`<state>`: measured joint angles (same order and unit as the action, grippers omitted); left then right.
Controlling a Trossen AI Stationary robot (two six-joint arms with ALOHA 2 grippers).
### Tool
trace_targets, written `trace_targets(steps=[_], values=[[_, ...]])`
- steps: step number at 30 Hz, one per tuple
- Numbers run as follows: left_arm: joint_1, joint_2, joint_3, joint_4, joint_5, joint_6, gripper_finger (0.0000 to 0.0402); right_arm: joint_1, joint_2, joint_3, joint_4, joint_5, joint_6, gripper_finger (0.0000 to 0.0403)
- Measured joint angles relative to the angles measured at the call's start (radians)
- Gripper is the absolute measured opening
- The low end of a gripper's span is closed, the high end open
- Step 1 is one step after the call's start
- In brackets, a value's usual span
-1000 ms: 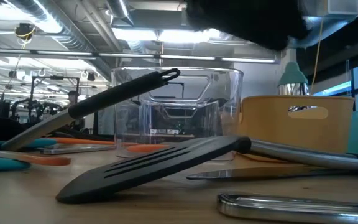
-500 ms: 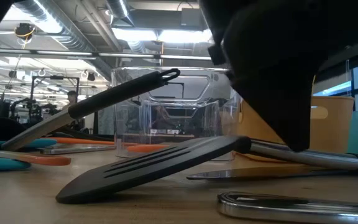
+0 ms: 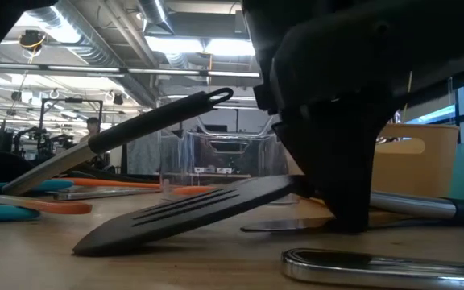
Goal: Pick & Place Kitchen Items
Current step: Put the black spatula into the transparent bin
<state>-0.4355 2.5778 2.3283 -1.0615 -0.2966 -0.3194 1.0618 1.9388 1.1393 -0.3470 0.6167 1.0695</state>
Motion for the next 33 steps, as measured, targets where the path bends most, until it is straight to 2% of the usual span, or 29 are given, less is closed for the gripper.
trace_targets(steps=[5, 11, 18, 22, 29, 33], values=[[-0.011, 0.000, 0.016, -0.009, -0.043, -0.012, 0.0068, 0.000, 0.000, 0.000, 0.009, 0.000, 0.000, 0.0258], [-0.044, -0.059, 0.025, -0.027, -0.154, -0.034, 0.0067, 0.000, 0.000, 0.000, 0.014, 0.000, -0.002, 0.0258], [-0.073, -0.183, 0.025, -0.058, -0.349, -0.132, 0.0067, 0.000, 0.000, 0.000, 0.018, -0.017, -0.001, 0.0258], [-0.102, -0.264, 0.026, -0.091, -0.512, -0.192, 0.0067, 0.000, 0.000, 0.000, 0.022, -0.019, -0.001, 0.0258], [-0.143, -0.354, 0.026, -0.051, -0.848, -0.194, 0.0067, 0.000, 0.000, 0.000, 0.026, -0.019, -0.001, 0.0258], [-0.160, -0.368, 0.026, -0.015, -0.977, -0.185, 0.0067, 0.000, 0.000, 0.000, 0.034, -0.019, 0.000, 0.0258]])
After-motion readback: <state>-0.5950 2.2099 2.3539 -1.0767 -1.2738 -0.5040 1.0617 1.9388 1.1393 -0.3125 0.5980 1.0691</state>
